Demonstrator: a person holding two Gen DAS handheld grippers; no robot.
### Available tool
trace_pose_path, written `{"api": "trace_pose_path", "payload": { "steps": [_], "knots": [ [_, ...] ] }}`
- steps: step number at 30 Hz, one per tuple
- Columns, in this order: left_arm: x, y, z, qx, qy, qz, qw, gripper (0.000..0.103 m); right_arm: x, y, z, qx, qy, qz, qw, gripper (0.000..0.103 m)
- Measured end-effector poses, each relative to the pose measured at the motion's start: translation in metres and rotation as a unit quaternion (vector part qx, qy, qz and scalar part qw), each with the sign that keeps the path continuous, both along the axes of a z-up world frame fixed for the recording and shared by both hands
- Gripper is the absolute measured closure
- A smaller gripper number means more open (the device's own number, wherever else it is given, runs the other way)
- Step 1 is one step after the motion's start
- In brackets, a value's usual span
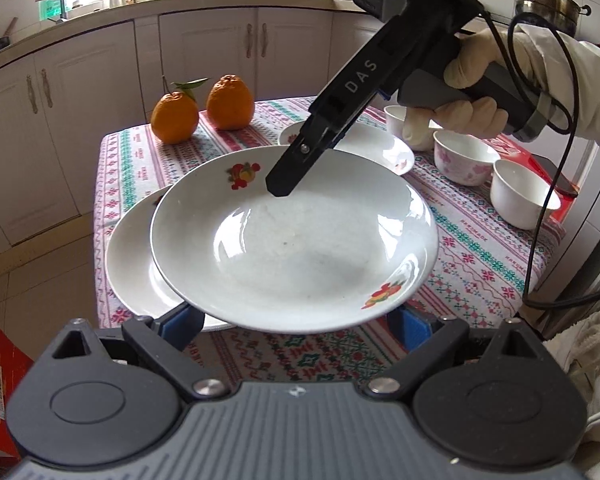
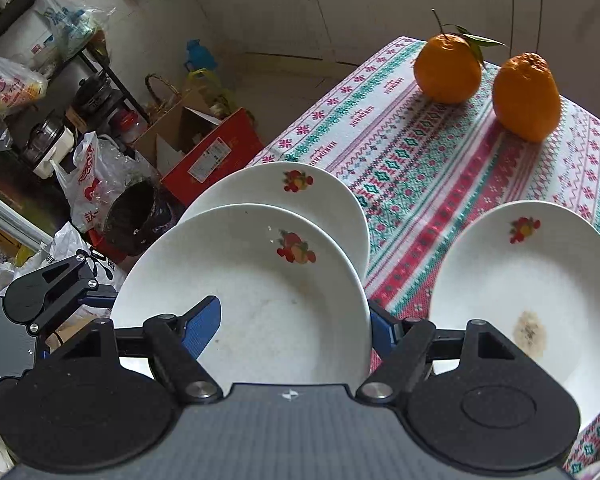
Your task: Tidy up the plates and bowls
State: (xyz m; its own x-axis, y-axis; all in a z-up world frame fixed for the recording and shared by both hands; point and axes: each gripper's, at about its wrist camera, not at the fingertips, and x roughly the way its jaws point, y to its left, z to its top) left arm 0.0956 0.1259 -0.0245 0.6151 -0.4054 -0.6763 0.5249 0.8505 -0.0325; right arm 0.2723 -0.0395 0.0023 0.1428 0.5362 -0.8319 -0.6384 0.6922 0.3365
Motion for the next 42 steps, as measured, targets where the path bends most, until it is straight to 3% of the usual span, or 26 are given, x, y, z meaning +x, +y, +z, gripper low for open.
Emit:
{"api": "trace_pose_path", "payload": {
  "steps": [17, 28, 42],
  "knots": [
    [0.020, 0.035, -0.008, -0.006, 0.001, 0.042, 0.9991, 0.006, 0.034, 0.046, -0.028, 0.005, 0.013, 0.009, 1.000, 0.022],
    [0.026, 0.042, -0.012, -0.011, 0.001, 0.052, 0.9986, 0.006, 0.036, 0.046, -0.039, -0.006, 0.019, 0.001, 1.000, 0.022],
    [0.032, 0.041, -0.020, -0.014, 0.009, 0.043, 0.9989, 0.006, 0.029, 0.029, -0.029, 0.004, 0.016, -0.014, 1.000, 0.022]
  ]
}}
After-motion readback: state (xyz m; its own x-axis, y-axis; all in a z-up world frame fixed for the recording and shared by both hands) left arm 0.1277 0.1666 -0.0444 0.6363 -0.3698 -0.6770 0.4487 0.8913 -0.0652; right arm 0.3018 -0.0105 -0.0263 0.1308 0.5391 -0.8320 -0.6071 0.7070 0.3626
